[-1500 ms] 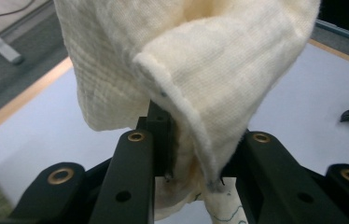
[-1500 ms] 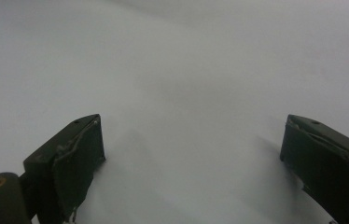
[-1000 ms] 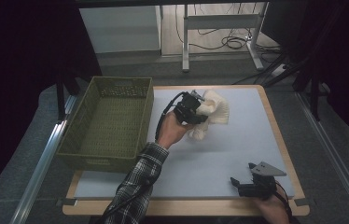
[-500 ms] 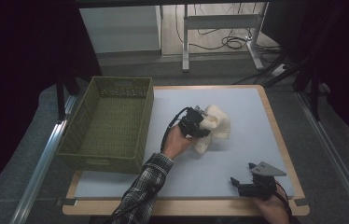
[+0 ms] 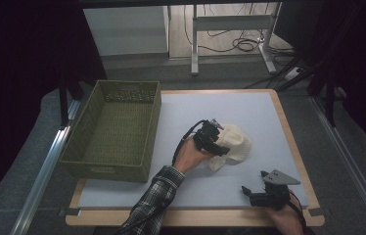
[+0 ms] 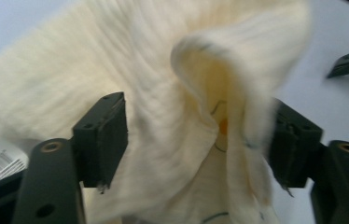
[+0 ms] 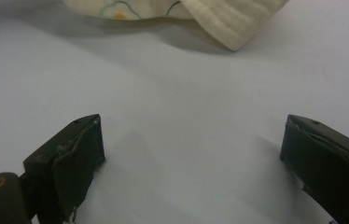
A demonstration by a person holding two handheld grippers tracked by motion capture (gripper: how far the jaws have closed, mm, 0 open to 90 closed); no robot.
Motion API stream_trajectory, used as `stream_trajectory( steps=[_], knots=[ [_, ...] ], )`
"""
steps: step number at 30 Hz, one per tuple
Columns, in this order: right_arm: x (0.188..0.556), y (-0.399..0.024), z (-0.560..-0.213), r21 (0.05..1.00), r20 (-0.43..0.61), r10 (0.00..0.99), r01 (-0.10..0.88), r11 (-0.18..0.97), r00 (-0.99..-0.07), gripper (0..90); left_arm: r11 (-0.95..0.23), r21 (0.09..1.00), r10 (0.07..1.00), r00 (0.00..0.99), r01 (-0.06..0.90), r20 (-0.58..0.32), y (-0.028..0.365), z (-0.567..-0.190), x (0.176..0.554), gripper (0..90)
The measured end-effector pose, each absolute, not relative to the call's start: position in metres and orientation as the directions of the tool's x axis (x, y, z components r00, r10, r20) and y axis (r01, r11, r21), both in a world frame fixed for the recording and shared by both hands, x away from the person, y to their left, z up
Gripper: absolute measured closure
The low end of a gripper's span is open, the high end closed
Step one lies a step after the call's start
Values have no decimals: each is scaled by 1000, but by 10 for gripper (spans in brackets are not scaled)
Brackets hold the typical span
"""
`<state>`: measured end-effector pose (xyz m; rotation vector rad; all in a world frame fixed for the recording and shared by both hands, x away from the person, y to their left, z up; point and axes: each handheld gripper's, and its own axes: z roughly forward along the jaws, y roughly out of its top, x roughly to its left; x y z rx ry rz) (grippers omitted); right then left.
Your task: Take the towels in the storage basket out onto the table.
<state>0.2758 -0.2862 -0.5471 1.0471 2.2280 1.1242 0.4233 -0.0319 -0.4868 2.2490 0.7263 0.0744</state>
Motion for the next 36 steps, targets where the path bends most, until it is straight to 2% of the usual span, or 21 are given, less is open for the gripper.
stream_trajectory(
  steps=[4, 7, 15, 21, 24, 25, 28, 36],
  knots=[
    [276, -286, -547, 815, -40, 782, 433, 385, -621, 61, -524, 708, 540, 828, 473, -153, -24, -473, 418, 210],
    [276, -286, -547, 815, -41, 782, 432, 386, -622, 61, -523, 716, 544, 828, 462, -137, -17, -467, 413, 210],
    [276, -286, -547, 813, -41, 784, 435, 387, -620, 62, -533, 718, 558, 824, 448, -100, -4, -470, 395, 272],
    [276, -286, -545, 806, -41, 783, 442, 393, -620, 66, -528, 726, 543, 832, 441, -111, 3, -481, 376, 285],
    [276, -286, -545, 805, -41, 781, 443, 396, -623, 82, -543, 736, 528, 846, 404, -75, 3, -485, 365, 283],
    [276, -287, -544, 804, -42, 781, 443, 397, -623, 107, -547, 741, 519, 853, 389, -64, 4, -486, 361, 282],
    [274, -290, -540, 802, -38, 777, 445, 398, -628, 256, -548, 748, 498, 864, 374, -68, 3, -489, 352, 282],
    [279, -291, -530, 804, 41, 761, 473, 359, -647, 474, -550, 763, 446, 892, 339, -75, -2, -507, 334, 343]
  ],
)
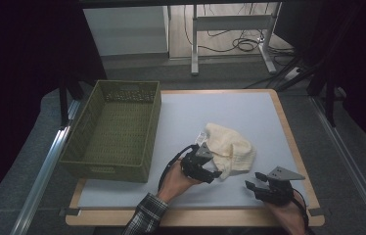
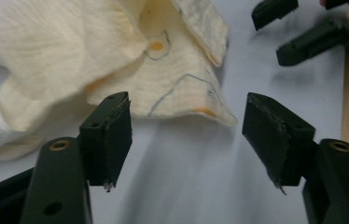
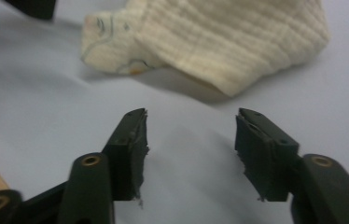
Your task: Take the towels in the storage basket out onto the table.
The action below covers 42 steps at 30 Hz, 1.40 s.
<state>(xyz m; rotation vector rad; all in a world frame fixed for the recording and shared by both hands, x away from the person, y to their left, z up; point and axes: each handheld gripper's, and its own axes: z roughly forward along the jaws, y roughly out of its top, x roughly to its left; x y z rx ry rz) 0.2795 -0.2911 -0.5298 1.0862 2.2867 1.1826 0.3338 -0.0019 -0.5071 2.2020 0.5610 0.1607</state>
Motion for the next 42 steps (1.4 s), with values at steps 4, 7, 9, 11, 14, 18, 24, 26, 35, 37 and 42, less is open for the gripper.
stream_trajectory(
  steps=[4, 7, 9, 11, 14, 18, 24, 26, 35, 37, 42],
  knots=[
    [289, -284, -521, 808, 90, 725, 475, 347, -683, 533, -538, 768, 435, 895, 347, -100, -5, -515, 334, 400],
    [297, -274, -512, 815, 71, 707, 449, 365, -703, 561, -537, 767, 429, 897, 351, -110, -9, -520, 335, 432],
    [304, -267, -509, 815, 70, 693, 441, 375, -717, 565, -533, 770, 429, 896, 351, -111, -12, -523, 337, 444],
    [311, -259, -508, 810, 62, 683, 436, 391, -728, 559, -535, 770, 427, 898, 348, -108, -15, -525, 339, 471],
    [321, -249, -512, 795, 43, 679, 437, 421, -733, 559, -545, 763, 430, 897, 347, -101, -18, -529, 342, 540],
    [331, -242, -524, 761, -14, 681, 434, 482, -733, 659, -560, 750, 428, 898, 351, -101, -17, -536, 344, 661],
    [332, -247, -526, 774, -16, 694, 431, 464, -719, 832, -527, 769, 441, 890, 362, -117, -13, -537, 344, 842],
    [330, -251, -520, 786, -7, 699, 428, 446, -715, 834, -517, 775, 453, 884, 364, -114, -10, -535, 345, 850],
    [338, -282, -489, 808, -20, 747, 429, 403, -664, 832, -476, 784, 499, 856, 399, -133, 17, -525, 346, 850],
    [339, -290, -483, 813, -22, 762, 431, 390, -647, 831, -472, 785, 506, 852, 401, -131, 23, -522, 346, 850],
    [338, -312, -469, 828, -27, 791, 430, 360, -611, 831, -437, 802, 530, 837, 407, -136, 37, -510, 343, 849]
  ],
)
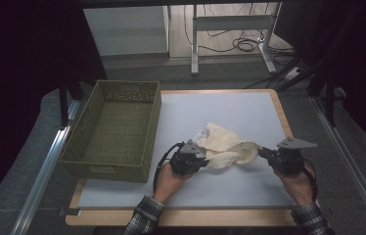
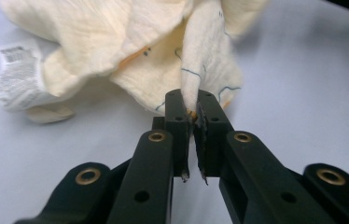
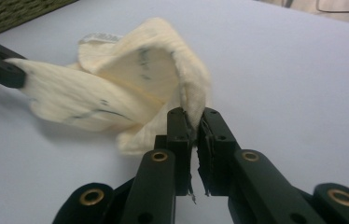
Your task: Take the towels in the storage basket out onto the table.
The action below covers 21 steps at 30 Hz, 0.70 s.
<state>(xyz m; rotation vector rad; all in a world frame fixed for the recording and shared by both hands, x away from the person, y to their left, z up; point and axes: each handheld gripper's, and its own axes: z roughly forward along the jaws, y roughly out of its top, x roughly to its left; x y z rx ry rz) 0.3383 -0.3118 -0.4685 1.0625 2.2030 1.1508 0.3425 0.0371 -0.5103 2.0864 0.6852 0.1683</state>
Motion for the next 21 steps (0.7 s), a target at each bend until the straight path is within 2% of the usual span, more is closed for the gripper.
stream_trajectory(
  steps=[7, 13, 14, 16, 21],
  knots=[
    [331, -341, -463, 829, 3, 826, 463, 313, -564, 830, -435, 798, 533, 834, 416, -145, 50, -502, 327, 849],
    [325, -359, -494, 780, 62, 843, 553, 293, -534, 827, -448, 766, 511, 835, 461, -204, 54, -523, 312, 814],
    [324, -361, -500, 770, 68, 847, 567, 292, -528, 826, -453, 760, 510, 834, 467, -208, 54, -526, 310, 783],
    [323, -364, -510, 753, 81, 850, 590, 291, -521, 817, -459, 758, 523, 830, 464, -192, 54, -529, 308, 647],
    [320, -367, -511, 748, 91, 844, 596, 292, -528, 700, -437, 759, 563, 805, 483, -188, 56, -526, 313, 313]
  ],
)
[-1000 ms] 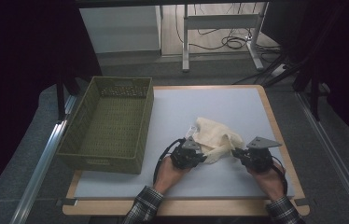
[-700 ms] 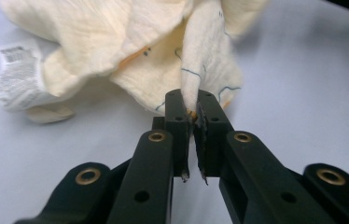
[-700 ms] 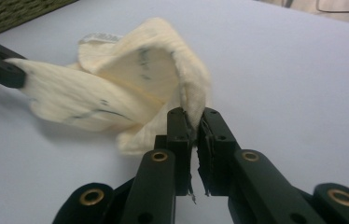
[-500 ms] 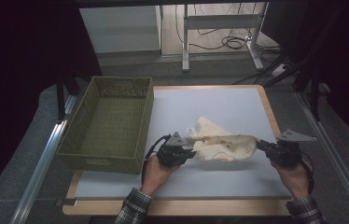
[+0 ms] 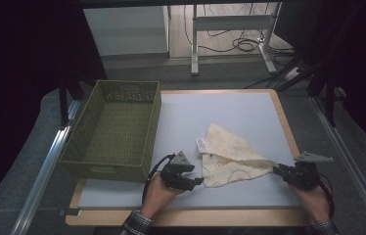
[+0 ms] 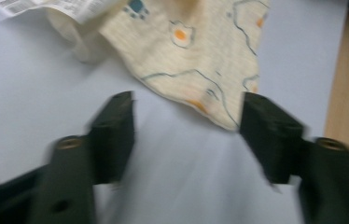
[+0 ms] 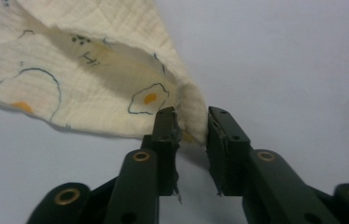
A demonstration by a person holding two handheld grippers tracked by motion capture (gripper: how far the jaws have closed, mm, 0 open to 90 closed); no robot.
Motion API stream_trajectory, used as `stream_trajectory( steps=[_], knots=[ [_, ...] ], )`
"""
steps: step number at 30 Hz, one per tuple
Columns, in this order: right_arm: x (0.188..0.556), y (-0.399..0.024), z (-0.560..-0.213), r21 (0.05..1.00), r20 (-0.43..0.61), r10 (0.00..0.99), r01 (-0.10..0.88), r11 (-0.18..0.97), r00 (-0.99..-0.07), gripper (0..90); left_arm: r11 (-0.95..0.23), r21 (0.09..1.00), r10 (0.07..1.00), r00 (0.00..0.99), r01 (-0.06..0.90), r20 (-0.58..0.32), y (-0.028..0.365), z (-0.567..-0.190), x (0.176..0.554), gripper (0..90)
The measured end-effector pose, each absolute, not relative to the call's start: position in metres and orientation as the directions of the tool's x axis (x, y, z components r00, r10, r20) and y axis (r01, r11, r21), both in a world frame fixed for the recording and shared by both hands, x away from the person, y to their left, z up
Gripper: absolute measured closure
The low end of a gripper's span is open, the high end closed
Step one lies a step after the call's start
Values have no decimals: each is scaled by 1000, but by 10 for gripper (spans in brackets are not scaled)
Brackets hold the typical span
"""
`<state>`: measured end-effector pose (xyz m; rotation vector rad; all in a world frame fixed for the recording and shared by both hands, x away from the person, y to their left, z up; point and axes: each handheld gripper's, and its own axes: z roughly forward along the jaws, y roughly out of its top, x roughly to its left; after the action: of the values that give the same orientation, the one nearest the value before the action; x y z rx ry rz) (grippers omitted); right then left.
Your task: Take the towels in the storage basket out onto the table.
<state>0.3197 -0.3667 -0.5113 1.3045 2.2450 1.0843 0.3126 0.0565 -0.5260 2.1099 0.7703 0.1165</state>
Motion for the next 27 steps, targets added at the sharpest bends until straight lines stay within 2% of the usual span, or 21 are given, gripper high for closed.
stream_trajectory(
  steps=[3, 7, 14, 18, 27],
  knots=[
    [318, -365, -499, 763, 82, 835, 573, 298, -544, 652, -418, 762, 601, 780, 495, -178, 55, -524, 320, 197],
    [318, -351, -485, 778, 62, 813, 538, 324, -579, 616, -430, 735, 643, 749, 524, -158, 46, -527, 333, 118],
    [325, -314, -473, 788, 27, 763, 484, 381, -645, 596, -438, 723, 688, 717, 534, -112, 34, -535, 350, 83],
    [326, -302, -465, 791, 6, 748, 460, 403, -664, 590, -479, 705, 700, 712, 524, -53, 29, -542, 354, 69],
    [334, -276, -465, 787, 18, 702, 444, 429, -711, 585, -480, 705, 702, 711, 522, -48, 28, -543, 353, 66]
  ],
)
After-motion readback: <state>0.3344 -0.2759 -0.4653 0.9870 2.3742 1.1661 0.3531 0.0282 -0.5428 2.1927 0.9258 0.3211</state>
